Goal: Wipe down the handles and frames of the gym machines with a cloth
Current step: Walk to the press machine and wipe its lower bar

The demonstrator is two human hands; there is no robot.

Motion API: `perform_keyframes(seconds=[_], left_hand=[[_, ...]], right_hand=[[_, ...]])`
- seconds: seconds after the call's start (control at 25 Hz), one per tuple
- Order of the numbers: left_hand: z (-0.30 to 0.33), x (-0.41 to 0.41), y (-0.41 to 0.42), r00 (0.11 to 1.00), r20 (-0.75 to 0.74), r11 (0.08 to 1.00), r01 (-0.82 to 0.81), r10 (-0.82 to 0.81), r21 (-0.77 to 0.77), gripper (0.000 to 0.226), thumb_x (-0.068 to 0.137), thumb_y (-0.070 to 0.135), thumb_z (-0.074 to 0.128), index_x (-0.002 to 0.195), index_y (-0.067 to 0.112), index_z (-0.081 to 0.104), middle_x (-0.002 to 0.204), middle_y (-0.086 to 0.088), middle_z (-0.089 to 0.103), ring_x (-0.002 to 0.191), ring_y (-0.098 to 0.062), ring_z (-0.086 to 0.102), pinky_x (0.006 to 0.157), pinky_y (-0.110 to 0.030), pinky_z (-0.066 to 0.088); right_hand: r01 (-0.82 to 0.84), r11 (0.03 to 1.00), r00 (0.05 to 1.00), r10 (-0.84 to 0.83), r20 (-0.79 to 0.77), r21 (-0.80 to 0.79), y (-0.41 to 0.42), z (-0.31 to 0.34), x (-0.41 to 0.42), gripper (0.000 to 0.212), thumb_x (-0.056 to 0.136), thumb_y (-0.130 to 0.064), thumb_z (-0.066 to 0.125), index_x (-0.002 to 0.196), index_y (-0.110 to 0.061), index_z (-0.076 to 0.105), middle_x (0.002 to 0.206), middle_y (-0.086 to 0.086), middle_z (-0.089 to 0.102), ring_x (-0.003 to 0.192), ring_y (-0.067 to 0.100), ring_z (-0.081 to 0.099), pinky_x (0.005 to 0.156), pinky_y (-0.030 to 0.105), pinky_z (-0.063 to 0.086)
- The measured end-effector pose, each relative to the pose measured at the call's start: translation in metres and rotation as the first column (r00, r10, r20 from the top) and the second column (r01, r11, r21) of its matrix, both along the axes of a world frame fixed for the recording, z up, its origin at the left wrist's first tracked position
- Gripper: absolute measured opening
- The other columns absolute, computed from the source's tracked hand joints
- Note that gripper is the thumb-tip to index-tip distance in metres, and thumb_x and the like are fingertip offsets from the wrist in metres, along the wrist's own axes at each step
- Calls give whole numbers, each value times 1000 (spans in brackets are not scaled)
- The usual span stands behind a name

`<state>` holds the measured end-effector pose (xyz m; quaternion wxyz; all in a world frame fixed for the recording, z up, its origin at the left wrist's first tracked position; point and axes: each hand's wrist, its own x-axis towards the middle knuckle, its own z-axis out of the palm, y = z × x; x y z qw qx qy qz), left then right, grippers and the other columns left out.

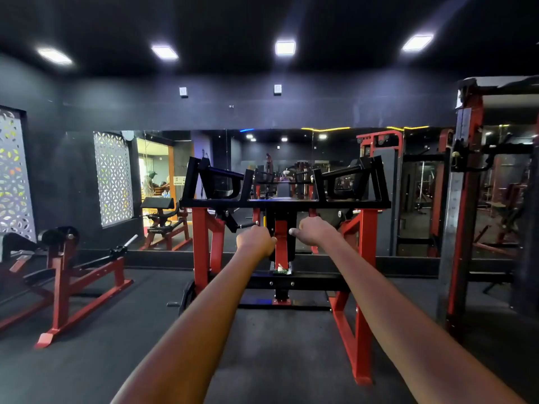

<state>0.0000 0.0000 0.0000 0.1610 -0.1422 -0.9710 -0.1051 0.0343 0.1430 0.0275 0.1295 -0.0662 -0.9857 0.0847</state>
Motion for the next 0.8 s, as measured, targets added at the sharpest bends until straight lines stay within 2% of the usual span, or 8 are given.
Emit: perform_keyframes(seconds=[0.08, 0.16, 0.32, 0.4, 0.56, 0.68, 0.8], left_hand=[[-15, 7, -5, 1000, 4, 1000, -1, 1, -23, 37, 100, 35, 40, 117, 8, 59, 124, -13, 59, 104, -28, 60, 81, -35, 46], [-42, 18, -13, 1000, 15, 1000, -7, 7, -7, 35, 100, 35, 41, 114, 10, 60, 117, -11, 62, 102, -28, 61, 82, -36, 48], [-100, 45, -25, 999, 48, 1000, 5, -6, 27, 36, 99, 35, 41, 116, 9, 59, 117, -13, 62, 108, -32, 59, 84, -38, 47], [-129, 57, -31, 997, 69, 999, 14, -16, 31, 37, 99, 36, 41, 117, 10, 59, 118, -14, 62, 110, -33, 58, 85, -39, 46], [-187, 72, -41, 987, 155, 999, 43, -47, 30, 36, 99, 33, 40, 118, 10, 59, 123, -15, 59, 113, -32, 55, 86, -38, 44], [-215, 66, -48, 983, 168, 996, 64, -73, 56, 38, 99, 32, 40, 124, 10, 57, 128, -11, 58, 117, -31, 53, 89, -38, 43], [-237, 47, -48, 974, 198, 993, 104, -113, 53, 38, 99, 30, 40, 128, 10, 55, 132, -10, 56, 119, -31, 52, 91, -37, 42]], right_hand=[[-3, 1000, 999, 4, -32, 31, -2, -14, 8, 44, 97, -46, 39, 92, -6, 57, 90, 8, 58, 84, 23, 57, 72, 32, 43], [7, 999, 998, -5, -55, 36, -6, -35, 20, 45, 97, -46, 39, 107, -6, 58, 107, 11, 61, 98, 27, 58, 80, 36, 45], [-4, 1000, 998, 5, -60, 18, -22, -88, 48, 45, 96, -46, 38, 111, -9, 59, 115, 13, 60, 109, 31, 55, 90, 40, 41], [-4, 1000, 1000, 4, -11, -7, -27, -122, 59, 46, 96, -47, 37, 118, -11, 57, 122, 13, 58, 116, 32, 51, 93, 42, 39], [-26, 1000, 995, 26, 93, 1, -35, -189, 67, 46, 97, -46, 36, 112, -10, 58, 118, 14, 60, 112, 31, 54, 91, 40, 40], [-34, 999, 994, 37, 100, -31, -43, -223, 63, 52, 98, -48, 34, 132, -12, 48, 133, 12, 53, 125, 28, 47, 101, 40, 33], [-35, 997, 992, 42, 115, -68, -52, -251, 48, 52, 97, -46, 36, 136, -13, 44, 137, 9, 49, 127, 27, 44, 100, 38, 34]])
